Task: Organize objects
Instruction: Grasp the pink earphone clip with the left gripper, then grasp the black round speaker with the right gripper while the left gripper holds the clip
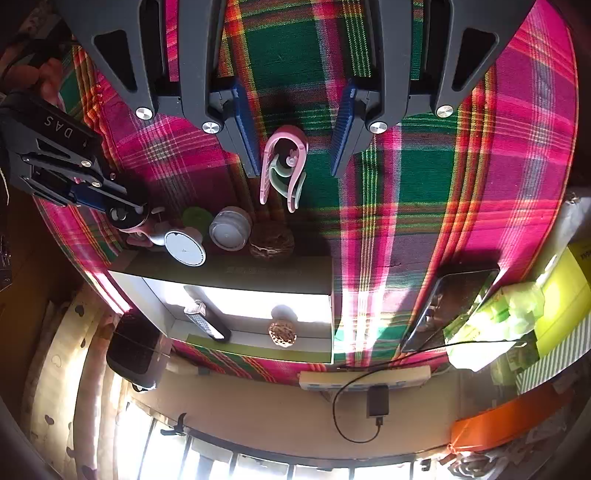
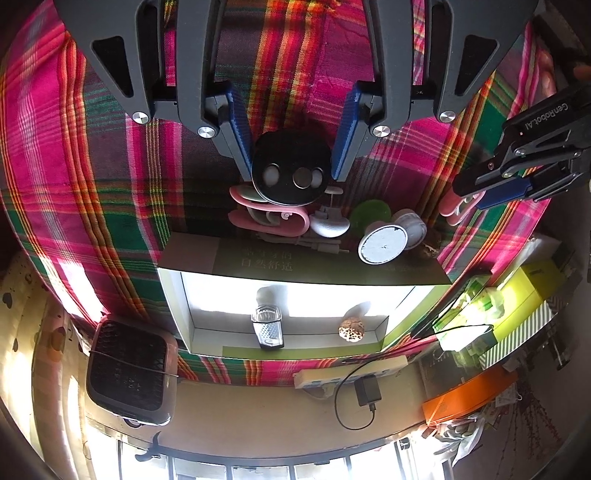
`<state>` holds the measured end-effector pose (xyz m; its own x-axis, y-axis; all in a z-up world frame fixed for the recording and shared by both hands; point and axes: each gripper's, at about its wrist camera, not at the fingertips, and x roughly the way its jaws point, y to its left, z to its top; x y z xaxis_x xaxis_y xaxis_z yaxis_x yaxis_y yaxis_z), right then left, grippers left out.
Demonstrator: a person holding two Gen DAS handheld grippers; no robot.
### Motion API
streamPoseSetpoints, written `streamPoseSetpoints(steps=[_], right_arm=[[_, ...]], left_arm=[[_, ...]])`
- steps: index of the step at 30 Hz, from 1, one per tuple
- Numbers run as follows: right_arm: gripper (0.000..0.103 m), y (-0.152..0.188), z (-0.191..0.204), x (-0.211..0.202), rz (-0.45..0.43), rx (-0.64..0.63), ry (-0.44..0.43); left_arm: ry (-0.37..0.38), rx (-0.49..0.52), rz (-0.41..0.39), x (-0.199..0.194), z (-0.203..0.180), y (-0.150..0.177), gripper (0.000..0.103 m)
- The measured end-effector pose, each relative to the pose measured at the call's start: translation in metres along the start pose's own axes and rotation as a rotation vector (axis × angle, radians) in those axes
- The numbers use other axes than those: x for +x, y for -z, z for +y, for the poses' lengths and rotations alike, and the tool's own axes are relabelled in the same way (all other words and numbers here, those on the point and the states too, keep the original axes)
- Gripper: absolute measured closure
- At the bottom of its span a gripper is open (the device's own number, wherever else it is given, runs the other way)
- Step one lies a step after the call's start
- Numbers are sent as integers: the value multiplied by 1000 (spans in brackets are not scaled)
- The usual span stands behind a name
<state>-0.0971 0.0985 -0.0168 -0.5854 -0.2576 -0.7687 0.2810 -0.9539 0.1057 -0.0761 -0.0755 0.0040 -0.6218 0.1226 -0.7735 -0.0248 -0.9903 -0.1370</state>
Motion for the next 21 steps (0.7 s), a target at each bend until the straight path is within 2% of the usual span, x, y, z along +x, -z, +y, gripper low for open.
streamPoseSetpoints(steps=[4,8,21], right_arm=[[67,0,-1,-1,-2,5,-8],[75,0,-1,-1,-2,6,-11],[90,1,1,-1,-3,-1,-25]], left_arm=[[-4,-9,0,0,3,0,74],[-6,-14,-2,0,4,0,80],[1,-18,-7,0,6,-1,83]])
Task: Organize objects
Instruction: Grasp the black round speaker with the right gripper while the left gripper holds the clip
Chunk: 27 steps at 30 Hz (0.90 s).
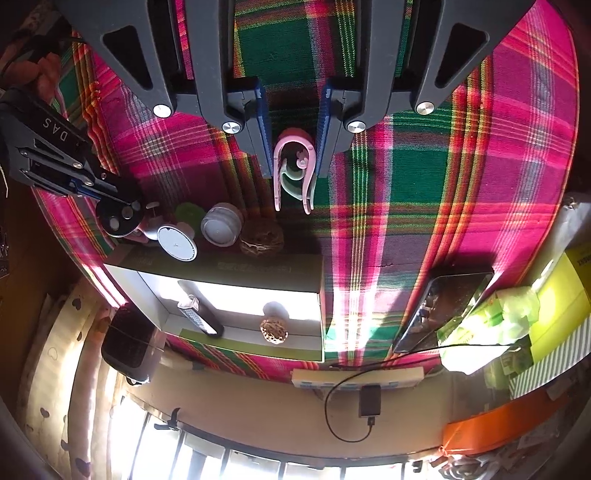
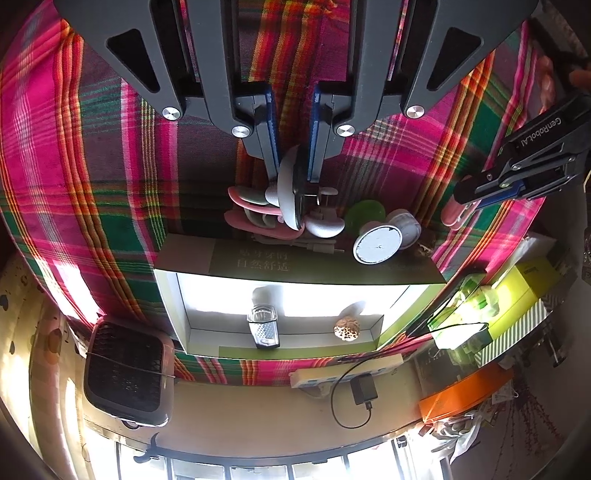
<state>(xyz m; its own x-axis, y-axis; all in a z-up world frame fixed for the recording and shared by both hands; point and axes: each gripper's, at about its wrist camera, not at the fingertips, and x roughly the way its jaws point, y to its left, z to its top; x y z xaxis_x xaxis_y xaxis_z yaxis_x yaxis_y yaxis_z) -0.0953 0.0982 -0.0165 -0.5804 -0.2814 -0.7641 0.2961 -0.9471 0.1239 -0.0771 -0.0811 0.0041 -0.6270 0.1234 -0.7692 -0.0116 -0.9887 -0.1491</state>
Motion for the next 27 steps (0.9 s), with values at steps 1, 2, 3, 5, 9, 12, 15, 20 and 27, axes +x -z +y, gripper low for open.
streamPoseSetpoints(steps=[1,2,3,5,9,12,15,20,27], right_arm=[[90,0,0,0,0,-1,1],[90,0,0,0,-1,0,0],[90,0,0,0,0,2,-1],[90,0,-1,0,-1,5,-1],[90,0,0,-1,-6,6,-2],[91,0,0,-2,-10,4,-6],[91,0,0,-3,-14,5,-13],[91,1,0,-4,-14,10,-23],[91,1,0,-5,-14,15,-25]], left_arm=[[1,0,0,0,0,0,83],[1,0,-1,0,0,0,83],[1,0,-1,0,0,0,83],[4,-1,0,0,0,0,83],[7,-2,0,0,-1,1,83],[8,0,0,0,-1,1,83],[13,1,0,-1,-2,1,83],[20,6,-6,-3,-4,1,83],[22,9,-11,-4,-4,0,83]])
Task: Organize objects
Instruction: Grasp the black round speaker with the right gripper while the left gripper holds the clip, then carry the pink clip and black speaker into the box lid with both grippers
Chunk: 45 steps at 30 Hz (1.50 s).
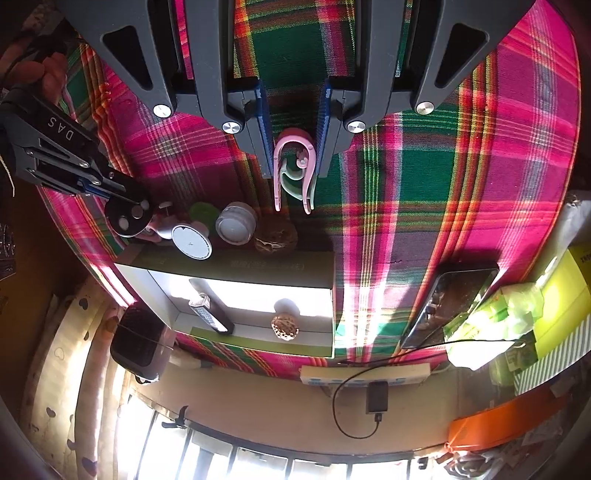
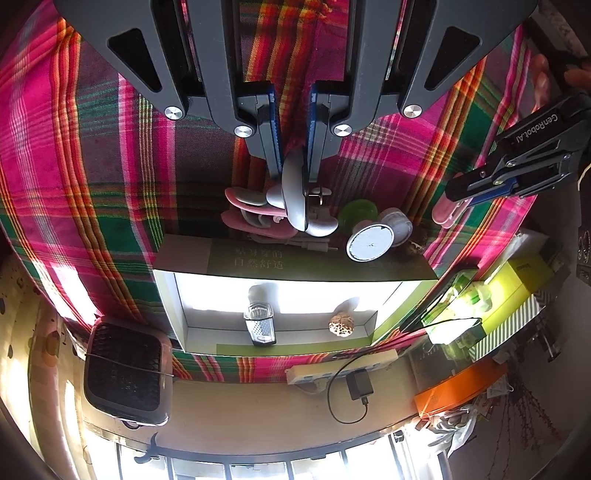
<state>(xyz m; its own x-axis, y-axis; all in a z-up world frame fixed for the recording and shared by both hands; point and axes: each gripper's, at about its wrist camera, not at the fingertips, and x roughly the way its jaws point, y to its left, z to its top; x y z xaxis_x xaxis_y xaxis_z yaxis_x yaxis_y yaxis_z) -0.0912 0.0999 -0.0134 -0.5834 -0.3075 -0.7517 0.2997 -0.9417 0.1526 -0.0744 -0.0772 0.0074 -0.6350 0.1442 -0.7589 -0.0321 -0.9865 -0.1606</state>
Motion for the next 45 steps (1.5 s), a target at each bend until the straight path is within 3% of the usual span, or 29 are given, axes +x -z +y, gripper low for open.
streamPoseSetpoints(steps=[23,45], right_arm=[[91,-10,0,-16,-39,0,-14],[91,-56,-15,-15,-78,-13,14]], left_arm=[[21,29,-67,-23,-9,-18,83],[65,100,-103,-5,-34,-76,83]])
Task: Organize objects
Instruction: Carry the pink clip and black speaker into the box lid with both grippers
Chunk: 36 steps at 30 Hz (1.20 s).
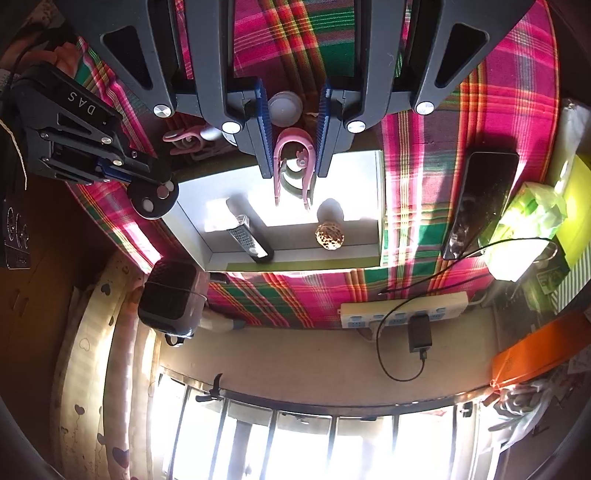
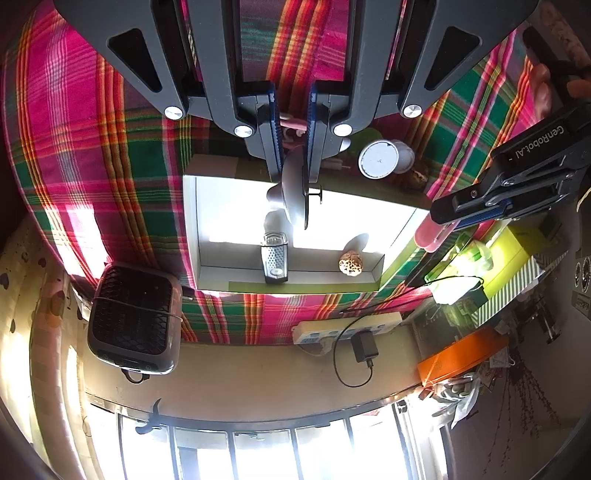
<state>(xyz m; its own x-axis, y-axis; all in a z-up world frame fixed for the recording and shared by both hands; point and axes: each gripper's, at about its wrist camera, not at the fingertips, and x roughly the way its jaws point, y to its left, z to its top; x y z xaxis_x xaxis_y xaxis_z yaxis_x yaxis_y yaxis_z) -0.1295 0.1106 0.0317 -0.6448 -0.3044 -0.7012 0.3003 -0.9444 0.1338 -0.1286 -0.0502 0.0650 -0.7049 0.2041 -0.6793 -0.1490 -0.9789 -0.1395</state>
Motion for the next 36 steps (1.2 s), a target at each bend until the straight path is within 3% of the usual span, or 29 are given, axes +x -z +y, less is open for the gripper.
streamPoseSetpoints(steps=[19,36], right_arm=[[90,-50,-30,50,47,10,51],[90,-71,-53,102,148,69,12]], left_arm=[[34,21,57,65,-2,-44,83],[42,35,132,120,-5,-66,83]])
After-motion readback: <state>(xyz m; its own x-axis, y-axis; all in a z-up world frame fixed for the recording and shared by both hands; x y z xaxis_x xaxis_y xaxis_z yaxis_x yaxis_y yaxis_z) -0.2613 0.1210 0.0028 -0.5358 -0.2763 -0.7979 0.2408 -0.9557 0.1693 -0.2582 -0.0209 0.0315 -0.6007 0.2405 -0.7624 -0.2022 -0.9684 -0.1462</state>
